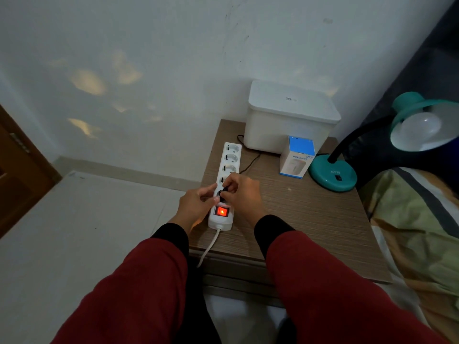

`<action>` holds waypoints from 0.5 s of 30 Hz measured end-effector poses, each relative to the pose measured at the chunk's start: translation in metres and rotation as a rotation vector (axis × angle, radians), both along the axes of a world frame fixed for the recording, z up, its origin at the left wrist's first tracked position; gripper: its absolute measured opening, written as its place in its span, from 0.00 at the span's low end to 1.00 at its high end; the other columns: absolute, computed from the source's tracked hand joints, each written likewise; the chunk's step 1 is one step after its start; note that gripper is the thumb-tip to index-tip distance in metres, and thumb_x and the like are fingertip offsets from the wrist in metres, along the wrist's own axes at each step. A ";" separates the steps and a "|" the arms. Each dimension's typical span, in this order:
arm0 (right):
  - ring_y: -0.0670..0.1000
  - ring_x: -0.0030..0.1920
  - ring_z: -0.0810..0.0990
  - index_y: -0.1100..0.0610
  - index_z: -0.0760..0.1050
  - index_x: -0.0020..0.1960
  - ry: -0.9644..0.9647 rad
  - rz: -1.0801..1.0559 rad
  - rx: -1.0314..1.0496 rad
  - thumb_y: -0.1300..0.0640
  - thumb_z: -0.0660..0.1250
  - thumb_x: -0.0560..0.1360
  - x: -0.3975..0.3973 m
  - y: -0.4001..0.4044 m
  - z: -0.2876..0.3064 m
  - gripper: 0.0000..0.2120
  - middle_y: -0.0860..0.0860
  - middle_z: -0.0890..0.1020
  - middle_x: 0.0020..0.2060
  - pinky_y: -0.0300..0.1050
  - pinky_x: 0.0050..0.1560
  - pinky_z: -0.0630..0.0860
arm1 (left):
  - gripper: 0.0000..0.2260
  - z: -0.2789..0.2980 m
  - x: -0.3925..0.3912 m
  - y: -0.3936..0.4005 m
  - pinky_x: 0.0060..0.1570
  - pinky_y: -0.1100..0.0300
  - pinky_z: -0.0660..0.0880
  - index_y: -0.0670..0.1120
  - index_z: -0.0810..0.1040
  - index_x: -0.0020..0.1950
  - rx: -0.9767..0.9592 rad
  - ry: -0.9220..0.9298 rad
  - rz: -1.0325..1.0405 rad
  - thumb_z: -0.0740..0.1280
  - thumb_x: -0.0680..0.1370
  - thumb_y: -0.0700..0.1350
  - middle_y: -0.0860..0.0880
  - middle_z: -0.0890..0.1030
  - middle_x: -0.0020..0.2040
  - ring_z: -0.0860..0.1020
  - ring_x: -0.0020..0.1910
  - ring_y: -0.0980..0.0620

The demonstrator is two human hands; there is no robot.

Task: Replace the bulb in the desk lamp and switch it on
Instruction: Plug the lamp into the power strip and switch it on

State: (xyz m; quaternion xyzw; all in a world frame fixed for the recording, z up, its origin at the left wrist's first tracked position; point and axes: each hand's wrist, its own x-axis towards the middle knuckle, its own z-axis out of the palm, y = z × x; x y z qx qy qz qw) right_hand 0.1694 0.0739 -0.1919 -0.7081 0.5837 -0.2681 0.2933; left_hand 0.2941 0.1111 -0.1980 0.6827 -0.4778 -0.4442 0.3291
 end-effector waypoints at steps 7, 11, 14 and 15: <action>0.44 0.37 0.76 0.60 0.79 0.47 0.073 0.047 0.078 0.66 0.72 0.69 -0.001 -0.002 0.004 0.07 0.50 0.78 0.37 0.28 0.34 0.69 | 0.21 -0.001 0.000 -0.001 0.59 0.65 0.66 0.49 0.72 0.69 0.009 -0.008 0.001 0.68 0.76 0.41 0.47 0.77 0.65 0.74 0.65 0.52; 0.51 0.52 0.79 0.57 0.79 0.51 0.228 0.153 0.154 0.64 0.72 0.70 -0.003 -0.011 0.019 0.11 0.56 0.81 0.52 0.35 0.45 0.70 | 0.21 0.003 -0.002 -0.002 0.66 0.59 0.66 0.50 0.70 0.70 0.018 -0.103 -0.043 0.66 0.78 0.43 0.47 0.75 0.67 0.72 0.67 0.50; 0.55 0.64 0.75 0.53 0.73 0.65 0.349 0.213 0.187 0.63 0.72 0.70 -0.008 -0.017 0.028 0.24 0.57 0.75 0.65 0.43 0.58 0.72 | 0.20 0.011 -0.001 -0.004 0.67 0.58 0.66 0.48 0.70 0.71 0.044 -0.188 -0.091 0.65 0.79 0.44 0.45 0.75 0.67 0.72 0.67 0.50; 0.56 0.67 0.72 0.50 0.68 0.69 0.389 0.215 0.207 0.63 0.72 0.71 -0.011 -0.018 0.032 0.29 0.56 0.72 0.68 0.46 0.62 0.71 | 0.20 0.015 -0.001 -0.005 0.67 0.59 0.65 0.47 0.70 0.71 0.060 -0.228 -0.111 0.64 0.79 0.45 0.45 0.75 0.67 0.72 0.67 0.49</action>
